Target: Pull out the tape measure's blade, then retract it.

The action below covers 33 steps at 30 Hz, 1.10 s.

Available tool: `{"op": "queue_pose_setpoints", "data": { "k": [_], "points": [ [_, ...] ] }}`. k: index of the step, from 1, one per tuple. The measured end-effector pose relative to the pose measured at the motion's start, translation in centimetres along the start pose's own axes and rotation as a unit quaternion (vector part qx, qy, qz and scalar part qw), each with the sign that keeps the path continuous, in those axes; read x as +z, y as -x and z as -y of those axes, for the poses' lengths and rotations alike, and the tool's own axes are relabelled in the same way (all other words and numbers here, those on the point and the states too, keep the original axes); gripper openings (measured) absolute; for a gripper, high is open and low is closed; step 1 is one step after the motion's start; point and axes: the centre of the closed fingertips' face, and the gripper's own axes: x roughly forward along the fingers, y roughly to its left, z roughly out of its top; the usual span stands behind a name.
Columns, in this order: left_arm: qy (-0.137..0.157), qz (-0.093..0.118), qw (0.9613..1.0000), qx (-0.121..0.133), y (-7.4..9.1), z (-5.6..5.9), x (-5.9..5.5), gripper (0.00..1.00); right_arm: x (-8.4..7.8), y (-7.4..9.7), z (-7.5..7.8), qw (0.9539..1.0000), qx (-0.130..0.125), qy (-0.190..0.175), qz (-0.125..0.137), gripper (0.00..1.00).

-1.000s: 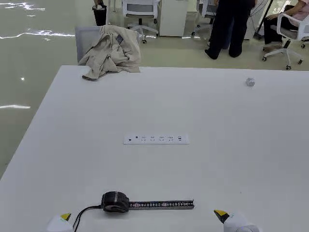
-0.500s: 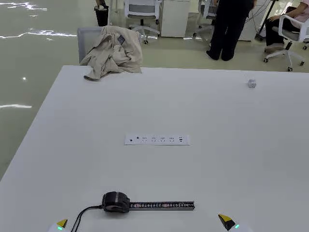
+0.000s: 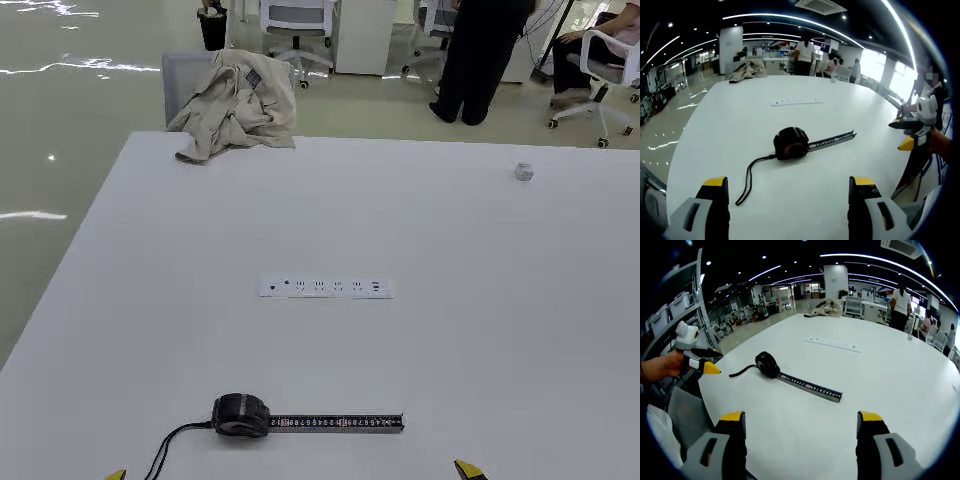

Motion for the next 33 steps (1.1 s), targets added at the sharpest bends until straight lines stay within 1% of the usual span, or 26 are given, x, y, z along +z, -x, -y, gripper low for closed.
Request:
{"op": "queue_pose_setpoints", "data": {
  "k": [2, 3, 4, 6, 8, 10, 12, 13, 18, 23, 25, 26, 30, 33],
  "points": [
    [0.005, -0.002, 1.0000, 0.000, 0.4, 0.0, 0.1, 0.98, -0.1, 0.2, -0.1, 1.0000, -0.001, -0.007, -0.002, 0.95],
    [0.007, -0.001, 1.0000, 0.003, 0.6, -0.1, 0.1, 0.98, -0.3, 0.3, -0.2, 0.9999, -0.004, -0.012, -0.005, 0.95],
    [0.007, -0.002, 1.0000, 0.006, 0.7, -0.1, 0.1, 0.98, -0.4, 0.4, -0.4, 0.9999, -0.003, -0.012, -0.008, 0.95],
    [0.007, 0.000, 0.9999, 0.009, 1.1, -0.1, 0.2, 0.99, -0.7, 0.7, -0.5, 0.9998, -0.010, -0.012, -0.014, 0.95],
    [0.009, 0.001, 0.9999, 0.011, 1.4, 0.0, 0.2, 0.99, -0.9, 1.1, -0.7, 0.9996, -0.011, -0.023, -0.014, 0.95],
    [0.006, -0.001, 0.9999, 0.010, 1.6, 0.2, 0.1, 0.99, -0.9, 1.4, -0.8, 0.9995, -0.011, -0.026, -0.012, 0.95],
    [0.009, -0.001, 0.9999, 0.012, 1.8, 0.4, 0.1, 1.00, -1.0, 1.8, -1.0, 0.9994, -0.014, -0.029, -0.014, 0.95],
    [0.009, -0.003, 0.9999, 0.009, 1.9, 0.6, 0.0, 1.00, -1.0, 2.0, -1.0, 0.9993, -0.014, -0.032, -0.014, 0.95],
    [0.017, -0.005, 0.9998, 0.011, 2.3, 1.0, -0.4, 1.00, -0.8, 2.6, -1.2, 0.9992, -0.016, -0.036, -0.012, 0.96],
    [0.020, -0.011, 0.9997, 0.008, 2.6, 1.6, -0.8, 1.00, -0.6, 2.9, -0.9, 0.9990, -0.021, -0.037, -0.011, 0.96],
    [0.021, -0.012, 0.9996, 0.012, 2.8, 1.5, -0.9, 1.00, -0.6, 3.0, -0.9, 0.9990, -0.023, -0.035, -0.013, 0.96],
    [0.026, -0.013, 0.9994, 0.021, 3.0, 1.2, -1.0, 1.00, -0.5, 3.1, -0.9, 0.9990, -0.023, -0.036, -0.013, 0.96],
    [0.036, -0.015, 0.9986, 0.035, 3.4, 0.8, -1.3, 1.00, -0.5, 3.2, -0.9, 0.9990, -0.023, -0.035, -0.015, 0.96],
    [0.030, -0.021, 0.9982, 0.048, 3.6, 0.8, -1.5, 1.00, -0.5, 3.1, -0.9, 0.9991, -0.023, -0.033, -0.016, 0.96]
  ]
}}
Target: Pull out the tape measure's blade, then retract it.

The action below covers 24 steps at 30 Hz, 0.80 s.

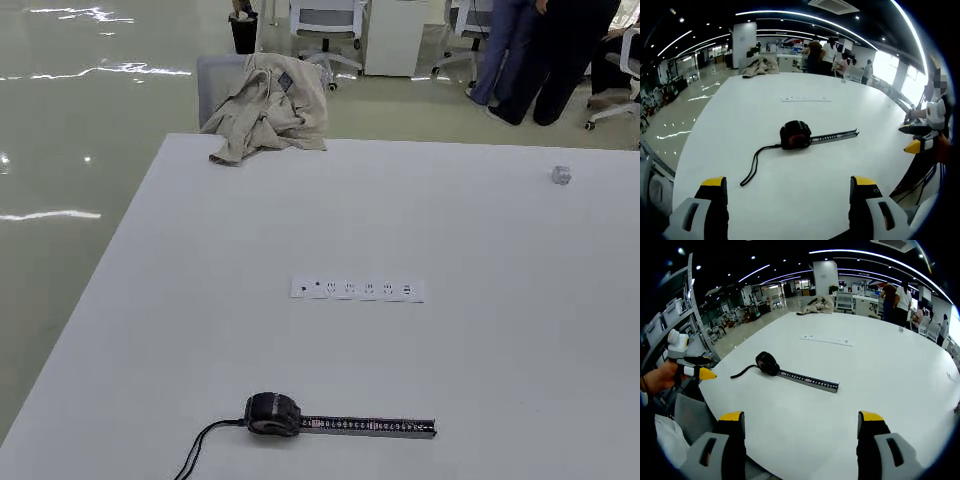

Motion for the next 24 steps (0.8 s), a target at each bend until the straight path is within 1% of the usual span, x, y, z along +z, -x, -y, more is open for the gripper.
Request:
{"op": "queue_pose_setpoints", "data": {
  "k": [3, 4, 7, 9, 10, 11, 12, 14, 15, 20, 24],
  "points": [
    [0.003, -0.002, 1.0000, 0.000, -0.2, 0.2, -0.2, 1.00, 0.1, -0.1, 0.0, 1.0000, 0.001, 0.001, -0.001, 0.96],
    [0.003, -0.006, 1.0000, -0.001, -0.3, 0.4, -0.3, 1.00, 0.0, -0.2, 0.0, 1.0000, 0.002, 0.001, -0.001, 0.96],
    [0.003, -0.005, 1.0000, 0.001, -0.4, 0.8, -0.3, 1.00, 0.0, -0.4, 0.0, 1.0000, 0.002, 0.005, -0.005, 0.97],
    [0.004, -0.003, 1.0000, 0.003, -0.6, 1.1, -0.1, 1.00, 0.0, -0.5, 0.1, 1.0000, -0.002, 0.004, -0.006, 0.96],
    [0.005, 0.004, 1.0000, -0.002, -0.7, 1.5, 0.2, 1.00, 0.0, -0.6, 0.1, 1.0000, 0.000, 0.004, -0.007, 0.96],
    [0.006, 0.006, 1.0000, -0.003, -0.9, 1.7, 0.2, 1.00, 0.0, -0.6, 0.2, 1.0000, -0.001, 0.005, -0.007, 0.96],
    [0.004, 0.006, 1.0000, -0.002, -1.0, 1.9, 0.3, 1.00, 0.1, -0.6, 0.1, 0.9999, -0.002, 0.008, -0.007, 0.96],
    [0.003, 0.012, 0.9999, 0.002, -1.2, 2.0, 0.6, 1.00, 0.1, -0.8, 0.1, 1.0000, 0.000, 0.007, -0.007, 0.96],
    [0.003, 0.011, 0.9999, 0.002, -1.4, 2.2, 0.7, 1.00, 0.0, -0.9, 0.1, 0.9999, 0.001, 0.008, -0.007, 0.96],
    [-0.001, 0.006, 0.9999, 0.010, -2.7, 2.6, 0.9, 1.00, -0.5, -1.6, -0.3, 0.9996, 0.009, 0.020, -0.016, 0.96],
    [0.008, 0.007, 0.9999, 0.012, -3.4, 2.8, 1.0, 0.99, -0.7, -2.2, -0.2, 0.9993, 0.013, 0.028, -0.019, 0.95]
  ]
}}
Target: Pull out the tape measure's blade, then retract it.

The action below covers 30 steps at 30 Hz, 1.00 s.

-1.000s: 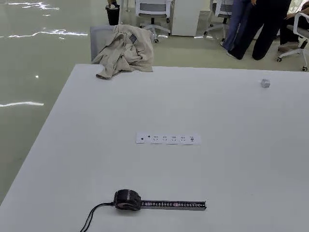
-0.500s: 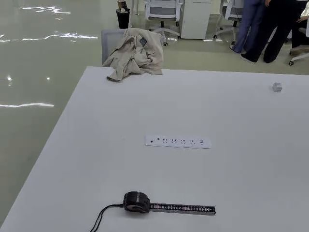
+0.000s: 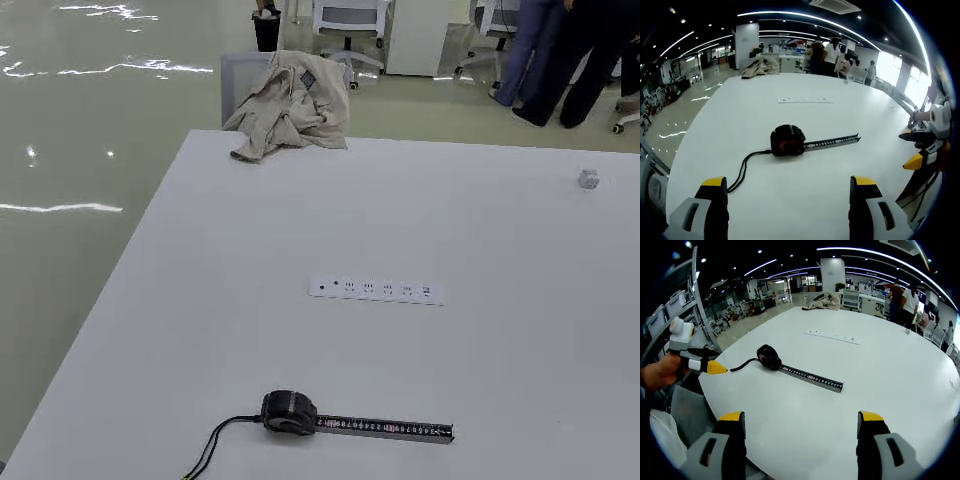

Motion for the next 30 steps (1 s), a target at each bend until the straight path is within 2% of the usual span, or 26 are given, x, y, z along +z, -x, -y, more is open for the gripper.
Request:
{"op": "queue_pose_setpoints", "data": {
  "k": [20, 30],
  "points": [
    [0.011, -0.002, 0.9998, 0.015, -4.0, 0.5, 1.2, 0.98, 0.3, -3.0, 1.4, 0.9990, 0.018, 0.040, -0.012, 0.93],
    [0.017, -0.007, 0.9996, 0.021, -5.1, 0.8, 0.9, 0.96, 0.4, -4.5, 2.4, 0.9983, 0.022, 0.050, -0.021, 0.92]
  ]
}}
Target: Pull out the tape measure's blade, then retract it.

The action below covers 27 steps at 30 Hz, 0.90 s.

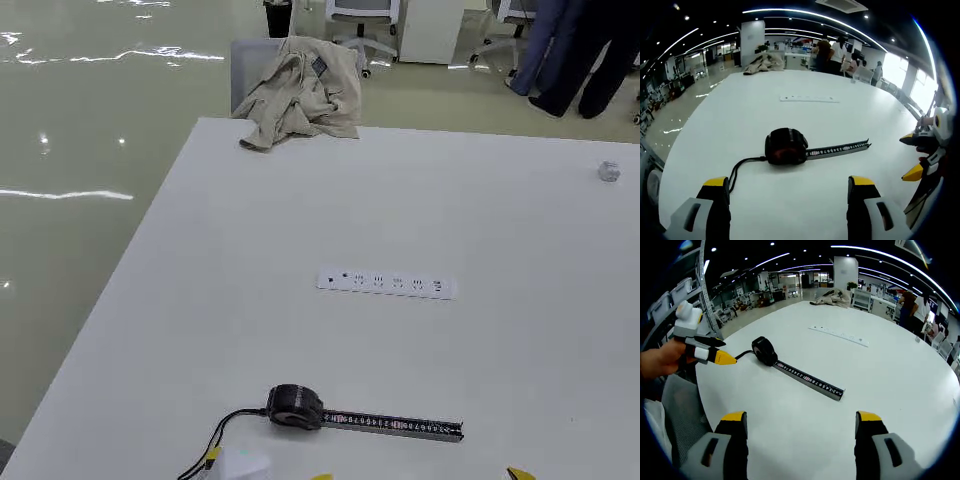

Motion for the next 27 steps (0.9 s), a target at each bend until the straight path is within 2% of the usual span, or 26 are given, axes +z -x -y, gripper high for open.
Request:
{"op": "queue_pose_setpoints", "data": {
  "k": [3, 6, 14, 18, 27],
  "points": [
    [0.001, 0.006, 1.0000, 0.005, -0.4, 0.0, 0.1, 0.95, -0.2, -0.4, 0.3, 1.0000, 0.002, 0.004, -0.002, 0.91],
    [0.005, 0.001, 1.0000, 0.004, -0.9, 0.1, 0.2, 0.95, -0.4, -0.8, 0.3, 0.9998, 0.008, 0.014, -0.009, 0.91],
    [0.003, 0.004, 1.0000, 0.006, -2.4, 0.4, 1.2, 0.95, -0.5, -2.2, 0.8, 0.9990, 0.019, 0.036, -0.019, 0.90],
    [0.000, 0.005, 1.0000, 0.008, -2.8, 0.4, 1.6, 0.94, 0.1, -2.7, 1.1, 0.9983, 0.026, 0.051, -0.007, 0.89],
    [0.009, 0.000, 0.9998, 0.018, -4.1, 0.0, 1.9, 0.93, 0.3, -4.4, 1.8, 0.9959, 0.043, 0.079, -0.012, 0.88]
  ]
}}
